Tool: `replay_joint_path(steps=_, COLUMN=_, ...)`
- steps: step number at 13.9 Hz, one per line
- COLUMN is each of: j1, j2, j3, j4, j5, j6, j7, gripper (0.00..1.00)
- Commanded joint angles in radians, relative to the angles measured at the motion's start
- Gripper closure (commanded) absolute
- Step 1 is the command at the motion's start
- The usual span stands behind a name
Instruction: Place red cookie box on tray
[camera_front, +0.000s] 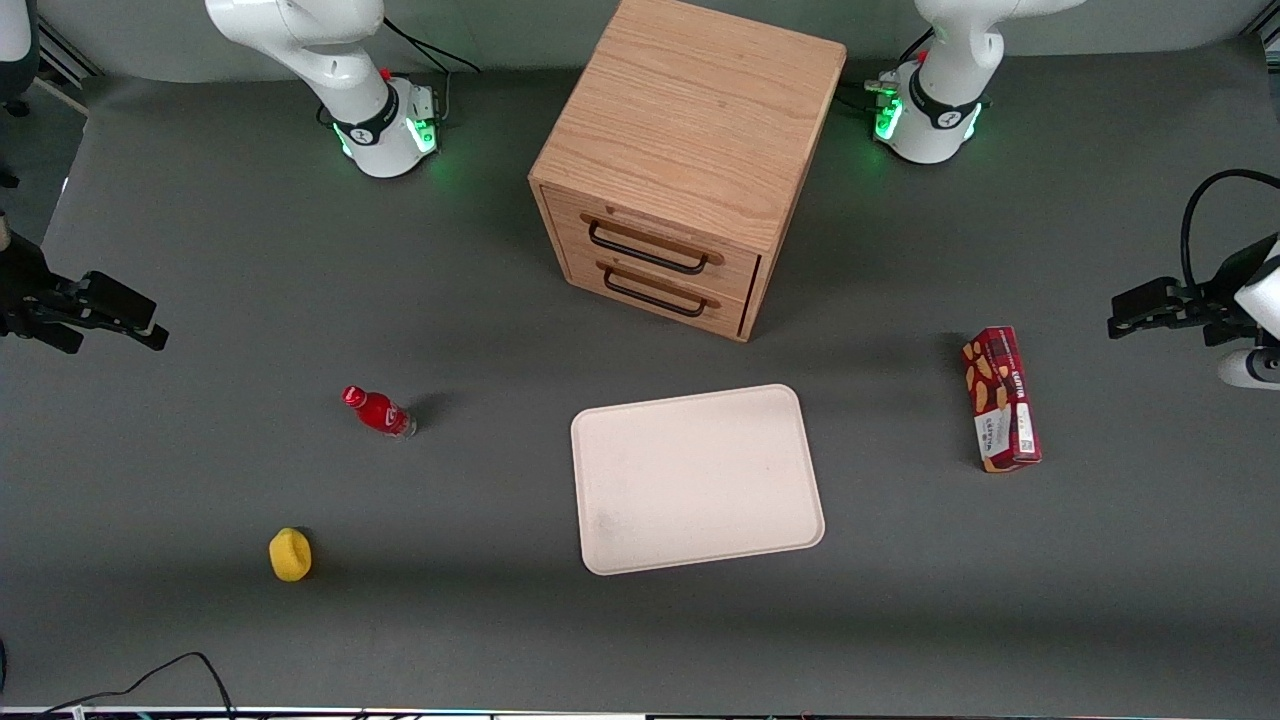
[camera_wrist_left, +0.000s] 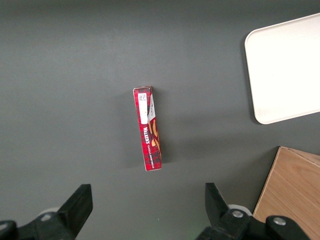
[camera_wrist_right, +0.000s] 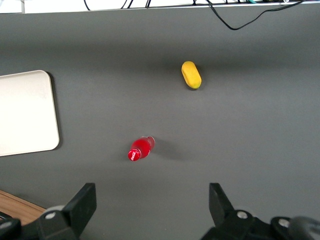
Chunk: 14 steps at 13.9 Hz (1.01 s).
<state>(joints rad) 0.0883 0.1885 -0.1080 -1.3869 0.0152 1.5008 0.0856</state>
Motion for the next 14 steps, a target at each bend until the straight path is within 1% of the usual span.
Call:
replay_joint_path(steps=1, j1=-0.01, j2=-0.008, j3=0.008, j4=0.002, j5=-0.001, j6=-0.017, j7=0.013, gripper=0.0)
replay_joint_path(steps=14, j1=-0.007, j2=0.006, j3=0.008, j4=0.002, j5=-0.005, j6=-0.016, j7=0.013, gripper=0.0)
